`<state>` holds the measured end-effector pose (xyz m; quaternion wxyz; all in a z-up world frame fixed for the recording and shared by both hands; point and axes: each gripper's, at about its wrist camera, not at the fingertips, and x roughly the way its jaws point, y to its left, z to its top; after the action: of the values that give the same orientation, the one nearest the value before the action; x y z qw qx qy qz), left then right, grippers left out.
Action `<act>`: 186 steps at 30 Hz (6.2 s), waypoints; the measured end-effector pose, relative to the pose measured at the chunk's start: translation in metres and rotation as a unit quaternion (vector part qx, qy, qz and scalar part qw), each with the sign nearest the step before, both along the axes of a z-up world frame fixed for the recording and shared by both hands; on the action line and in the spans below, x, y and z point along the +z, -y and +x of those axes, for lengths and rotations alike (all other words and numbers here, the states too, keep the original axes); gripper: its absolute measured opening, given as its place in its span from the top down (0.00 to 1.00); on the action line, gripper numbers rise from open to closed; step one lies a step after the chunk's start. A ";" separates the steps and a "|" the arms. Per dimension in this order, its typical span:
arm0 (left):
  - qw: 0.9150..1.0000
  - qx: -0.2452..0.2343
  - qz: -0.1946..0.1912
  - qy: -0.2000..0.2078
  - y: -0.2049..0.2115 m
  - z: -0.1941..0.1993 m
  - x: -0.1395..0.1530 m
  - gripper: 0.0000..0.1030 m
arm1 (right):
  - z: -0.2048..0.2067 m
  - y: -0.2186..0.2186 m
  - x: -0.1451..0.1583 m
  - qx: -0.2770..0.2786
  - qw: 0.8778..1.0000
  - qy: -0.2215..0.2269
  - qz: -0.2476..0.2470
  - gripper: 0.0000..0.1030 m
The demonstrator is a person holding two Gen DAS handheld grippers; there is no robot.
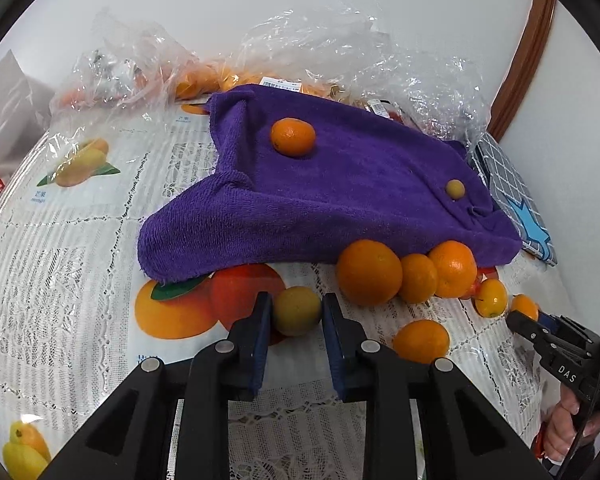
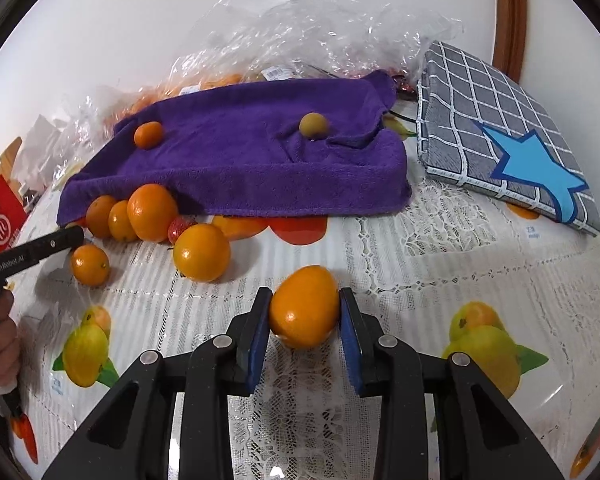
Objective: Organize fruits
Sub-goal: 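Grasp an oval orange with the right gripper while the left gripper grasps a yellow-green fruit, then lift both held fruits and carry them over the purple towel, then open both grippers to release the fruits onto the purple towel, then grasp another orange on the cloth with the right gripper, then hold the orange in the right gripper while the left gripper approaches an orange by the towel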
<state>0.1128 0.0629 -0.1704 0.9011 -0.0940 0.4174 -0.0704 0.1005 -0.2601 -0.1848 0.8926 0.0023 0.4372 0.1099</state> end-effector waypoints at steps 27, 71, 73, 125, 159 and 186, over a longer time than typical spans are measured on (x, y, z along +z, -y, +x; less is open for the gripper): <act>0.996 0.025 0.009 0.082 -0.007 -0.022 0.023 0.77 | -0.014 0.008 0.007 0.012 0.998 0.035 0.042 0.68; 0.988 0.077 -0.037 0.132 -0.018 0.029 0.081 0.77 | 0.071 -0.008 0.100 0.036 0.984 0.150 0.087 0.68; 0.988 0.080 -0.053 0.123 -0.013 0.042 0.075 0.77 | 0.082 -0.012 0.096 0.039 0.985 0.144 0.089 0.68; 0.995 0.062 -0.015 0.076 0.011 0.087 0.020 0.76 | 0.123 -0.023 0.007 0.008 0.999 0.022 0.031 0.64; 0.989 0.069 -0.025 0.131 0.008 0.014 0.040 0.68 | 0.015 -0.034 0.025 0.047 0.996 0.046 0.060 0.51; 0.998 -0.033 -0.016 0.057 0.033 -0.012 0.019 0.63 | 0.000 -0.006 0.005 0.044 0.998 0.035 0.039 0.66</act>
<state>0.1011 0.0303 -0.1509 0.9190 -0.0905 0.3671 -0.1117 0.1005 -0.2537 -0.1798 0.9009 0.0135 0.4007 0.1661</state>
